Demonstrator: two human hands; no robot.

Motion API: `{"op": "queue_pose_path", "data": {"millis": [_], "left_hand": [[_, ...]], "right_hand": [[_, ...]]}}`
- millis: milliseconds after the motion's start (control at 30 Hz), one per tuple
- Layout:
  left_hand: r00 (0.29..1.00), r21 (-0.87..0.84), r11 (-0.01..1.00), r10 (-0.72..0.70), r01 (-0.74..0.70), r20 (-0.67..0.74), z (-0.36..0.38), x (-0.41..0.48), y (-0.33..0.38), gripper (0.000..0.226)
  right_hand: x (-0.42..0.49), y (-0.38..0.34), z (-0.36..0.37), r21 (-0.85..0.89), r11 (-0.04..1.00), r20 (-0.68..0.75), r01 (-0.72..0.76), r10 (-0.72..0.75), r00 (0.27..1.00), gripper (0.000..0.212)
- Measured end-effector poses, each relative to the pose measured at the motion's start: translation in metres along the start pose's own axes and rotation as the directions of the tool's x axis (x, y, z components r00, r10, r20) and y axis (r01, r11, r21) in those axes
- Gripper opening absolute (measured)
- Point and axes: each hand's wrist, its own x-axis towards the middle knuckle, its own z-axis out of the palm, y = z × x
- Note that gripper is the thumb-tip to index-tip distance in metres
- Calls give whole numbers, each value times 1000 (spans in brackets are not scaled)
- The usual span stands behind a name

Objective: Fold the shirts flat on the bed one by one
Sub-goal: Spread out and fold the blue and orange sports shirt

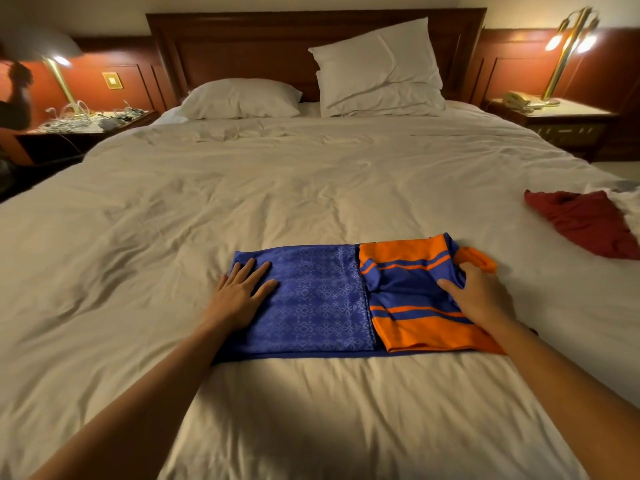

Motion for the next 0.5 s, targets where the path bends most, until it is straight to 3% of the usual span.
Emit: {"op": "queue_pose_path", "data": {"millis": [100, 167, 267, 367, 500], "left_hand": [[998, -109, 994, -12, 5, -61, -3, -3, 2, 57], [990, -351, 936, -52, 2, -131, -10, -3, 3, 48], [970, -765, 642, -218, 56, -112, -30, -6, 4, 48], [957, -953, 261, -281, 153, 77, -50, -7, -5, 63], [940, -963, 89, -257, 254, 224, -73, -10, -23, 75]], "right_hand": [[0, -14, -13, 147, 989, -64, -14, 24, 998, 26], [1, -31, -31, 296, 954, -69, -48, 72, 995, 23], [2, -74, -59, 526, 849, -3, -56, 68, 998, 22], [4, -141, -70, 652, 758, 31, 2, -29, 999, 23], [-8, -252, -32, 567, 813, 126, 132, -243, 962, 25]]}}
